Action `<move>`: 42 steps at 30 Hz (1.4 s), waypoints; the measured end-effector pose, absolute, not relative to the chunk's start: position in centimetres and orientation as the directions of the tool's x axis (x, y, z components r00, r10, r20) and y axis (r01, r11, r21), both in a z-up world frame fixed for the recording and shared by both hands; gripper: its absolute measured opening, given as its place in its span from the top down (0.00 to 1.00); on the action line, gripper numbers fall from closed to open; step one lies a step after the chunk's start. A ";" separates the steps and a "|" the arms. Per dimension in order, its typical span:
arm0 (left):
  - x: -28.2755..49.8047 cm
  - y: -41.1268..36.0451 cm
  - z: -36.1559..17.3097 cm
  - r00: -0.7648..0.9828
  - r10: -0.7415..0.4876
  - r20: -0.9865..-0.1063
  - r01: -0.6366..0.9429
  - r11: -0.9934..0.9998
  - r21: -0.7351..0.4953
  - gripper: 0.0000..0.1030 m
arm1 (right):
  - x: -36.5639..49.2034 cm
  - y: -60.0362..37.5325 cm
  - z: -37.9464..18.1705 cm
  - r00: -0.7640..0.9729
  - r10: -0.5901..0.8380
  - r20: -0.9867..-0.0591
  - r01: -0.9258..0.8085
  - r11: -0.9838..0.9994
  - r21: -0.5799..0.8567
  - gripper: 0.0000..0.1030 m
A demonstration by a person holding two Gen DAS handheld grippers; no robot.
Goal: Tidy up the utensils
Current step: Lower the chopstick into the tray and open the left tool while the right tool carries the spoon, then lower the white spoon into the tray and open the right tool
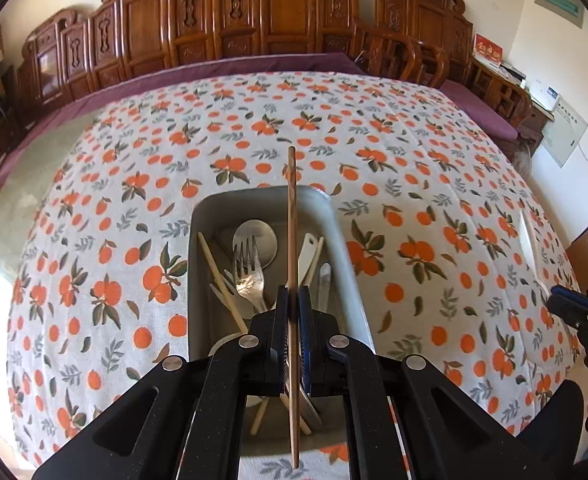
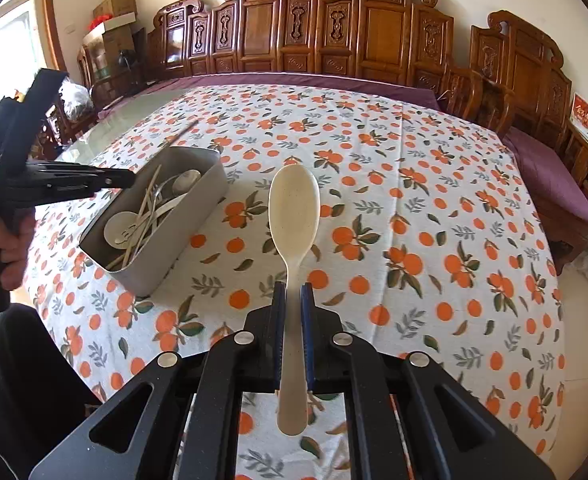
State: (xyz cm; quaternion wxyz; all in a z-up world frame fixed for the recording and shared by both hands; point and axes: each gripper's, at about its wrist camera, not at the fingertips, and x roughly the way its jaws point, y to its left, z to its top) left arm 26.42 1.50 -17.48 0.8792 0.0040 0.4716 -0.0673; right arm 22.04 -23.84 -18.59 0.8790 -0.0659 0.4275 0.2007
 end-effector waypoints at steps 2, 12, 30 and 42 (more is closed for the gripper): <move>26.8 1.6 -18.2 0.539 -0.115 -0.835 0.124 0.991 -0.057 0.96 | 22.2 -23.2 -18.7 0.549 0.299 -0.781 -0.416 0.908 0.055 0.91; 27.6 1.3 -21.2 0.490 -0.135 -0.861 0.160 0.985 -0.064 0.96 | 22.9 -21.5 -19.1 0.540 0.304 -0.785 -0.428 0.902 0.055 0.91; 26.1 3.6 -19.1 0.518 -0.149 -0.842 0.154 0.985 -0.080 0.84 | 23.4 -16.4 -18.0 0.527 0.348 -0.775 -0.479 0.875 0.068 0.91; 23.5 8.9 -15.8 0.586 -0.119 -0.802 0.122 0.991 -0.059 0.80 | 24.8 -9.9 -17.3 0.509 0.387 -0.769 -0.524 0.848 0.081 0.91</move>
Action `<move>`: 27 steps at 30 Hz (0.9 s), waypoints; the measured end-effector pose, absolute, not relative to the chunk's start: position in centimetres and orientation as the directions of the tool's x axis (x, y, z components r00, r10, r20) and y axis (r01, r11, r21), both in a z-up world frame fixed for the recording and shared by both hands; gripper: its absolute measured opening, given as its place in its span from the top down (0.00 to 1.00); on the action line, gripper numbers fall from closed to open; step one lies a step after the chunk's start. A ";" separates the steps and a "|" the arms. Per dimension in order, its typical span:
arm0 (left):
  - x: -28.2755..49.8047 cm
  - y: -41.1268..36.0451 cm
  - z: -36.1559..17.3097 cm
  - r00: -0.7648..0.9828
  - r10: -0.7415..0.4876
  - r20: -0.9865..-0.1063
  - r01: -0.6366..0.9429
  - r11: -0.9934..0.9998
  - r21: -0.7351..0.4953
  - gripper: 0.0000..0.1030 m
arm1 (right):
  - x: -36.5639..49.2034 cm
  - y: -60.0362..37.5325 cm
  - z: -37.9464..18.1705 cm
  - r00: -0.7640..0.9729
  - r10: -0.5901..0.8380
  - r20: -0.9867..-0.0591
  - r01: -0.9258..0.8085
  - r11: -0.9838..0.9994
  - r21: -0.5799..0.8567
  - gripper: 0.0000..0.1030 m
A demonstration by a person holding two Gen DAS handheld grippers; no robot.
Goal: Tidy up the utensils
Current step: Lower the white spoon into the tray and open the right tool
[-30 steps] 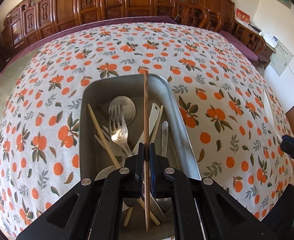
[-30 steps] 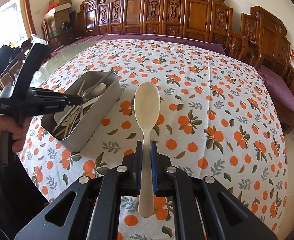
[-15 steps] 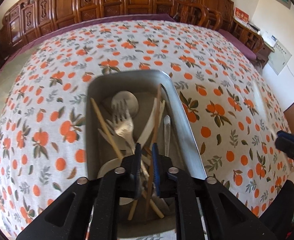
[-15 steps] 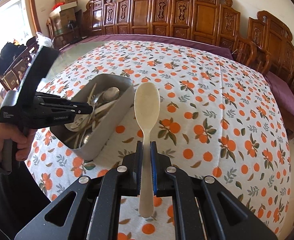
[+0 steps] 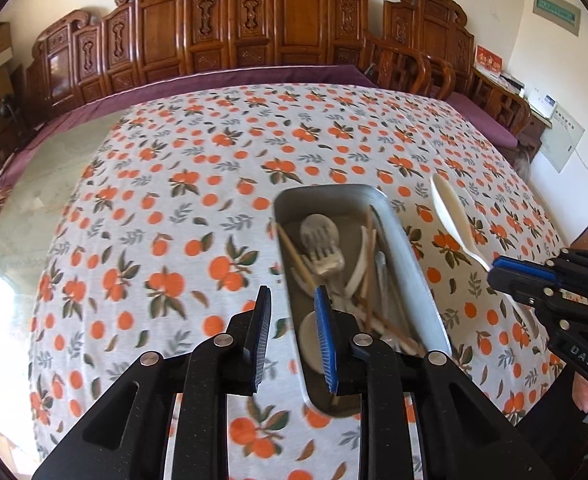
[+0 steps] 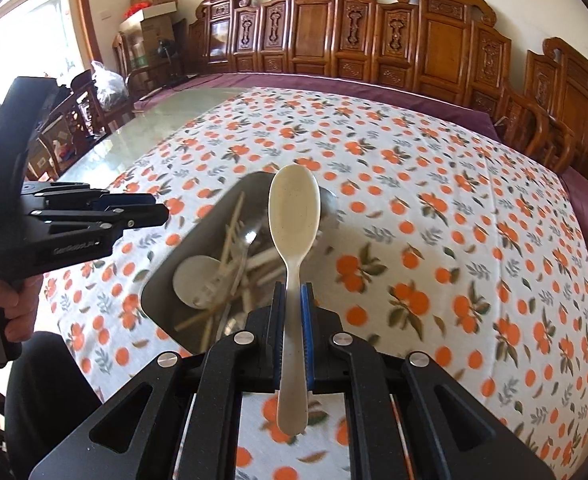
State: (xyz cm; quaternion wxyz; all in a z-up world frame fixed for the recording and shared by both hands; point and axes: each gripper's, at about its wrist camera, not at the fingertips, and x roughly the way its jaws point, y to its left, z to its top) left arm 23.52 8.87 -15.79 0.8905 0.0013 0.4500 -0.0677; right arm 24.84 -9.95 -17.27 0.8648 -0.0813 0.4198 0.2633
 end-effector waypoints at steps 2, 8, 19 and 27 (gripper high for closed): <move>23.2 9.6 -15.6 0.590 -0.114 -0.799 0.114 0.992 -0.057 0.77 | 25.1 -9.1 -17.3 0.506 0.389 -0.769 -0.526 0.846 0.082 0.91; 22.3 11.6 -15.5 0.606 -0.090 -0.790 0.084 0.995 -0.048 0.49 | 26.2 -6.5 -17.9 0.489 0.390 -0.780 -0.528 0.844 0.091 0.91; 21.2 13.7 -16.8 0.604 -0.064 -0.794 0.045 0.998 -0.047 0.22 | 28.8 -3.0 -20.3 0.446 0.373 -0.813 -0.496 0.859 0.122 0.91; 20.8 14.0 -17.4 0.596 -0.071 -0.800 0.039 0.997 -0.059 0.22 | 30.4 -2.4 -22.6 0.427 0.337 -0.839 -0.438 0.889 0.134 0.91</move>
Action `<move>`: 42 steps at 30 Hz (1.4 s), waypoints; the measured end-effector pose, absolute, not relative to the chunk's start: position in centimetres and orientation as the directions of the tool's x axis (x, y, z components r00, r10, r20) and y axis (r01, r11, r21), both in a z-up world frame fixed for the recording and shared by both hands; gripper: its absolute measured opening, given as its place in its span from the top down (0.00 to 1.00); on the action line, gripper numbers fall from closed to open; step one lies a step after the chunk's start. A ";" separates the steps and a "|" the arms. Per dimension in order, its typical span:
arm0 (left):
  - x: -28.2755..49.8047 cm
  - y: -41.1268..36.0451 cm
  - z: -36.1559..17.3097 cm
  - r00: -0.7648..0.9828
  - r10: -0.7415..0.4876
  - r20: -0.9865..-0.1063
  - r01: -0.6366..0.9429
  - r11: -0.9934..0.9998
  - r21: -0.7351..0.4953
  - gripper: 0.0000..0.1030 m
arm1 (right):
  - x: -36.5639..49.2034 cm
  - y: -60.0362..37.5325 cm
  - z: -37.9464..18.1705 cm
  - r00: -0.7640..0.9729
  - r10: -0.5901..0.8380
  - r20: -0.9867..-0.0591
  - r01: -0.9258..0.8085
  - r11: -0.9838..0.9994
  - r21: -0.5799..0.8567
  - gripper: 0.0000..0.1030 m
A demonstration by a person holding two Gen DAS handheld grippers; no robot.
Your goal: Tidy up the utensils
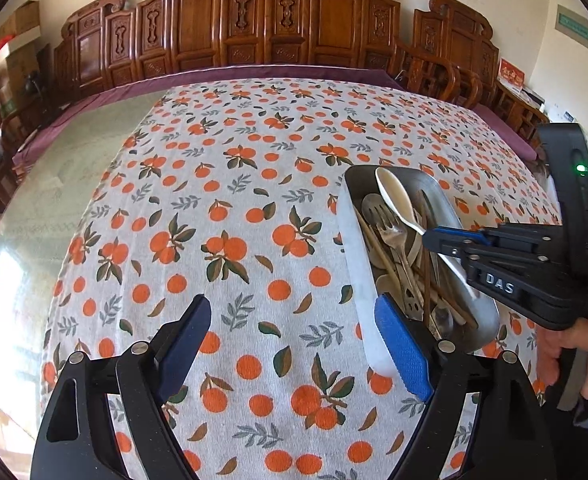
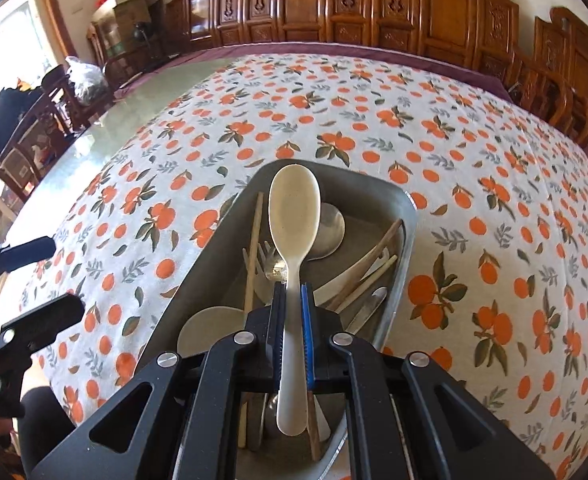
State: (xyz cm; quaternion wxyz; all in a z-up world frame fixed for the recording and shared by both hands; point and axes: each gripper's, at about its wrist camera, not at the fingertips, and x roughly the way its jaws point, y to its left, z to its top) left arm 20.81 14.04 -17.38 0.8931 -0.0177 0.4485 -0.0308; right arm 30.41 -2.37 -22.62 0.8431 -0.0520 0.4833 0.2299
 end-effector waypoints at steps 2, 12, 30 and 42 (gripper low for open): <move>20.8 14.0 -17.4 0.595 -0.071 -0.801 0.039 0.997 -0.059 0.22 | 30.6 -2.2 -23.0 0.422 0.334 -0.843 -0.428 0.893 0.139 0.91; 20.8 13.6 -17.1 0.603 -0.064 -0.795 0.033 0.998 -0.055 0.19 | 30.3 -3.6 -23.0 0.435 0.354 -0.828 -0.418 0.894 0.163 0.90; 18.3 9.0 -13.1 0.657 -0.080 -0.750 0.040 0.997 -0.072 0.09 | 22.9 -11.6 -15.7 0.601 0.393 -0.696 -0.423 0.895 0.141 0.57; 14.1 3.3 -10.9 0.686 -0.076 -0.724 0.062 0.997 -0.045 0.08 | 16.3 -18.5 -11.9 0.710 0.319 -0.628 -0.320 0.940 0.116 0.03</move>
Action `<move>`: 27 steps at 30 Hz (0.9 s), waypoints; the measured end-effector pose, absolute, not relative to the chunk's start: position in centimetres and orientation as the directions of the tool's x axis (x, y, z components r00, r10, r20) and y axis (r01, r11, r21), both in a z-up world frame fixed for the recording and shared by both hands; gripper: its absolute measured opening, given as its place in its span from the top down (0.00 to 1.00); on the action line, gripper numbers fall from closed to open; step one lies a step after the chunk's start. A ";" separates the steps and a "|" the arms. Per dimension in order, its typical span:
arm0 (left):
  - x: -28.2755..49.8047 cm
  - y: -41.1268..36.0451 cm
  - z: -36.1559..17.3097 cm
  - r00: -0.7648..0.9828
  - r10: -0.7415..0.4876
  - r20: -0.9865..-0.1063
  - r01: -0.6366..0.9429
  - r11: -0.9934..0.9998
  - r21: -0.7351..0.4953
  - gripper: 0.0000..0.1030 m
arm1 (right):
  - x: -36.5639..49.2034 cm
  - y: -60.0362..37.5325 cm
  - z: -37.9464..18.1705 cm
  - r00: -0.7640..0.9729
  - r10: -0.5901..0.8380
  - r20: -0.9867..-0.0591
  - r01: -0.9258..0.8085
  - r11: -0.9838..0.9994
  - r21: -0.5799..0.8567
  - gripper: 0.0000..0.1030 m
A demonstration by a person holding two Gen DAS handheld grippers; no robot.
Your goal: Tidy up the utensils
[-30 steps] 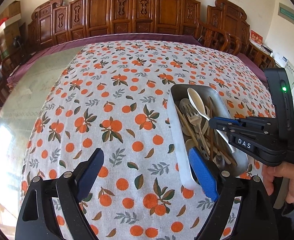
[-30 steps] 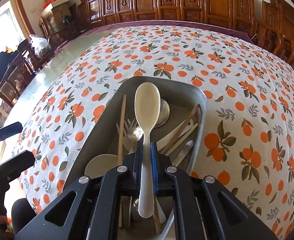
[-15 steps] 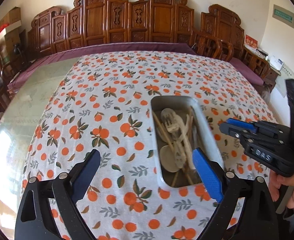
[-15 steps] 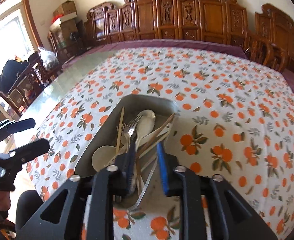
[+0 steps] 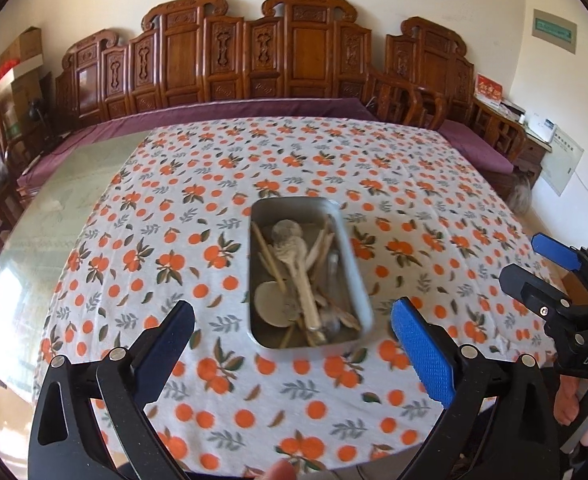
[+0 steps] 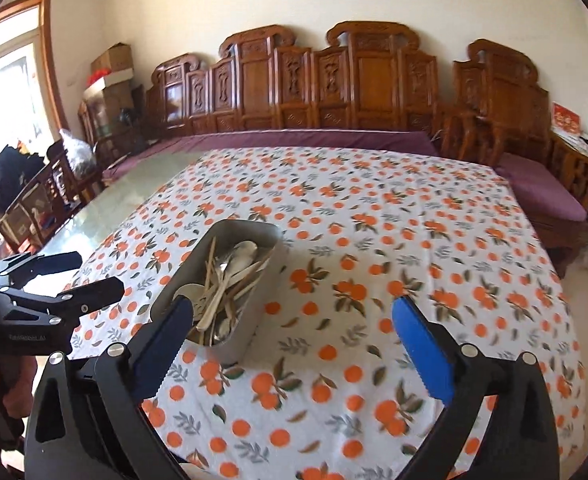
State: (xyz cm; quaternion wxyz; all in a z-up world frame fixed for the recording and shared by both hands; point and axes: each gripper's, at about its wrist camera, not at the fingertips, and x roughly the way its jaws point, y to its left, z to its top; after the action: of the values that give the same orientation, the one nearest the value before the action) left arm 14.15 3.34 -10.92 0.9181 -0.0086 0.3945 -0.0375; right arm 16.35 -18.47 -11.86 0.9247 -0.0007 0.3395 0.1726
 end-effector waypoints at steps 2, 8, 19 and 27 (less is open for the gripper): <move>13.4 2.5 -10.3 0.696 -0.088 -0.713 0.073 0.996 -0.051 0.08 | 15.6 -19.1 -11.4 0.719 0.314 -0.620 -0.310 0.943 0.117 0.03; 11.4 0.6 -8.0 0.730 -0.126 -0.672 0.105 0.992 -0.072 0.08 | 13.4 -21.0 -9.8 0.753 0.291 -0.590 -0.281 0.953 0.111 0.03; 8.7 -0.7 -4.0 0.784 -0.081 -0.616 0.078 0.996 -0.032 0.08 | 11.1 -22.6 -6.4 0.807 0.277 -0.521 -0.258 0.960 0.109 0.03; 6.4 -1.2 -0.8 0.837 -0.052 -0.545 0.062 0.998 0.000 0.08 | 8.6 -23.1 -2.8 0.857 0.285 -0.429 -0.269 0.958 0.100 0.03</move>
State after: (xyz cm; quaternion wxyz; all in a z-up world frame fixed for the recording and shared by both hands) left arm 6.41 -1.23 -0.79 0.9582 0.0087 0.2843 -0.0298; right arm 8.58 -23.11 -2.83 0.9634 0.0184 0.2255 0.1437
